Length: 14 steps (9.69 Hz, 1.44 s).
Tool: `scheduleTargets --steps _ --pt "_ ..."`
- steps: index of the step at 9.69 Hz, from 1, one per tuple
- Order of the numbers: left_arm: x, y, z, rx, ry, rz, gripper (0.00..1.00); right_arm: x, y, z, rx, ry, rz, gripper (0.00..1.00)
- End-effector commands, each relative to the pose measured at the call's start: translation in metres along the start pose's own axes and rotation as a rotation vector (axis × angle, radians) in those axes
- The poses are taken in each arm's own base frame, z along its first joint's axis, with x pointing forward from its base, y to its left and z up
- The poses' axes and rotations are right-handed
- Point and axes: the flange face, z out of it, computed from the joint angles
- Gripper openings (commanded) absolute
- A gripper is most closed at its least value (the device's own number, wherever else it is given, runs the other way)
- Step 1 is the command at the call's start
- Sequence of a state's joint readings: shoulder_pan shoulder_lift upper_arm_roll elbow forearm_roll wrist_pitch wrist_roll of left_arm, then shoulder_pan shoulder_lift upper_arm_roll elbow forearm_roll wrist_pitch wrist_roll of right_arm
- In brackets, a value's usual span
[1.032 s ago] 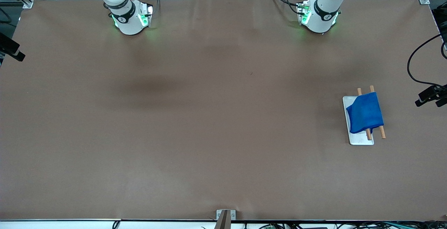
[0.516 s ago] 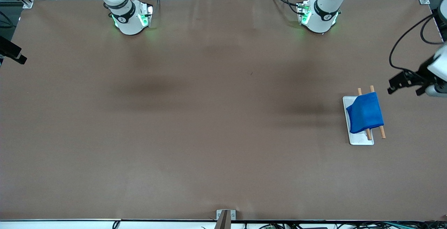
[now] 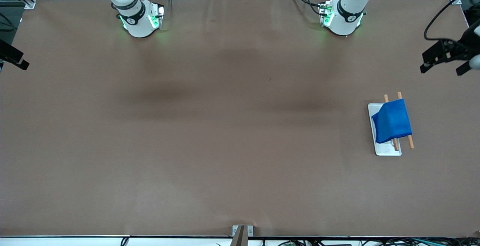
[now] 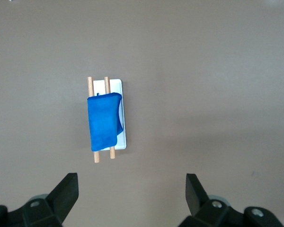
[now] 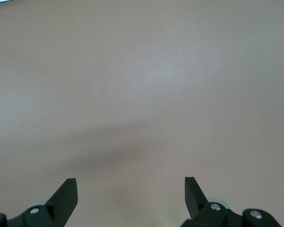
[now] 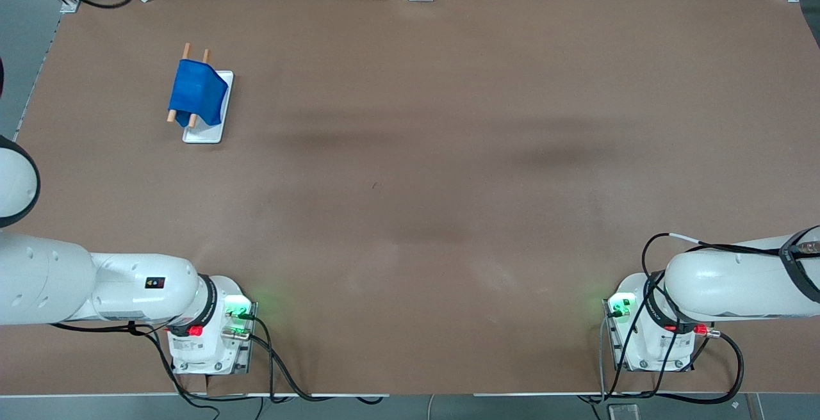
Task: Right arm passes towel to left arm to hang
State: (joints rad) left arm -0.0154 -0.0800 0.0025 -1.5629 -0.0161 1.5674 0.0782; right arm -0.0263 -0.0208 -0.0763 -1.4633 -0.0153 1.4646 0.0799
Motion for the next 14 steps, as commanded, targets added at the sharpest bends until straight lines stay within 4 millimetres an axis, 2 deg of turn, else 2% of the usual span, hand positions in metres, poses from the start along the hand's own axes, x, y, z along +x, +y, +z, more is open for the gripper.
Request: scheduleTargets --steps 1,3,4,6,7,14 --pt "0.014 0.009 -0.003 0.022 -0.058 0.01 1.0 -0.002 0.003 0.004 0.002 0.004 0.0 1.0" --pt "0.025 0.009 0.0 0.016 -0.057 0.006 1.0 -0.002 0.003 0.004 0.002 0.001 0.0 1.0" --pt "0.021 0.0 -0.004 0.015 -0.052 -0.01 1.0 -0.002 0.007 0.005 0.003 -0.001 0.009 1.0" --pt "0.019 0.0 0.001 0.011 -0.07 -0.014 1.0 -0.002 0.014 0.005 0.004 -0.001 0.021 1.0" --pt "0.011 0.0 0.002 0.007 -0.115 -0.015 1.0 -0.001 0.015 0.005 0.004 -0.001 0.022 1.0" --pt "0.01 0.0 0.008 -0.009 -0.13 -0.005 1.0 -0.001 0.012 0.005 0.005 0.0 0.016 1.0"
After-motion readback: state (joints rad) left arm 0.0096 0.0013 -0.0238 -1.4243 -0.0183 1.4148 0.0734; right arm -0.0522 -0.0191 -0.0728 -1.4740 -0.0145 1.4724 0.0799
